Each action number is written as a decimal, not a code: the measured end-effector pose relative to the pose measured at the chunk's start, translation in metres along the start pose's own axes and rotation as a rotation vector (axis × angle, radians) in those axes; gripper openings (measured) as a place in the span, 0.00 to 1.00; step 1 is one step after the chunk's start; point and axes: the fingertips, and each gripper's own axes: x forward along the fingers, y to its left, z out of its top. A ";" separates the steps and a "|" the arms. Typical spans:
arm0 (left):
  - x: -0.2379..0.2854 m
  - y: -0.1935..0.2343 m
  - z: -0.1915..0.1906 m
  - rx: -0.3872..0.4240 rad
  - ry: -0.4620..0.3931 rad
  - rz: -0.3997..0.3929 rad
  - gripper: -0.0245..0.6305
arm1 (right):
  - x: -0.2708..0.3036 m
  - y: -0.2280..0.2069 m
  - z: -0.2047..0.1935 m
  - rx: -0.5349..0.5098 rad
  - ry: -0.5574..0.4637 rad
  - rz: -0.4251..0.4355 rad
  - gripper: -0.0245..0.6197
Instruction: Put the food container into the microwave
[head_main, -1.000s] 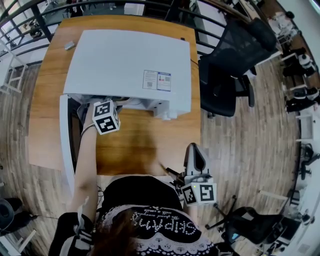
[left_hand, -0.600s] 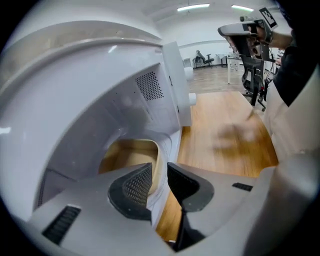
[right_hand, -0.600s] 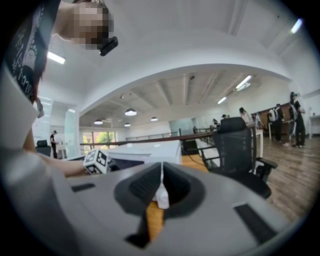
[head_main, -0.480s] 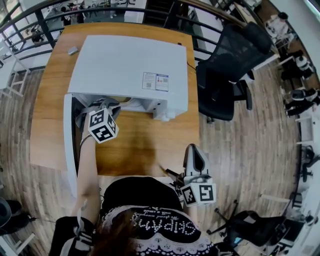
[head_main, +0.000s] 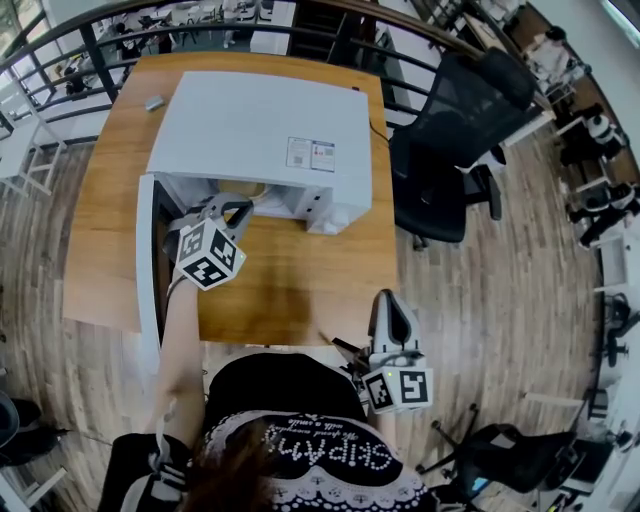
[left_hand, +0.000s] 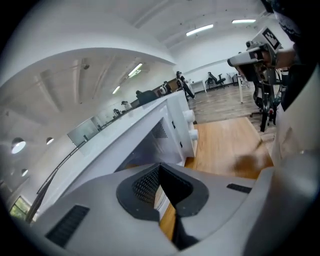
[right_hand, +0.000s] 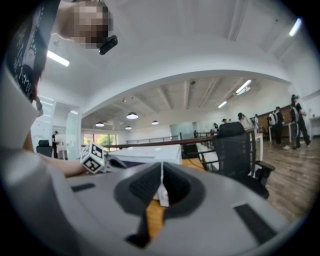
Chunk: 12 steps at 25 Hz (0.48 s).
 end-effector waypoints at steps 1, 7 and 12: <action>-0.004 0.000 0.006 -0.017 -0.024 0.009 0.08 | -0.003 0.000 0.000 0.000 -0.001 -0.001 0.09; -0.029 0.000 0.036 -0.109 -0.151 0.077 0.08 | -0.018 0.002 -0.005 0.011 0.000 0.007 0.09; -0.060 0.004 0.066 -0.165 -0.258 0.174 0.08 | -0.027 0.006 -0.005 0.016 0.001 0.036 0.09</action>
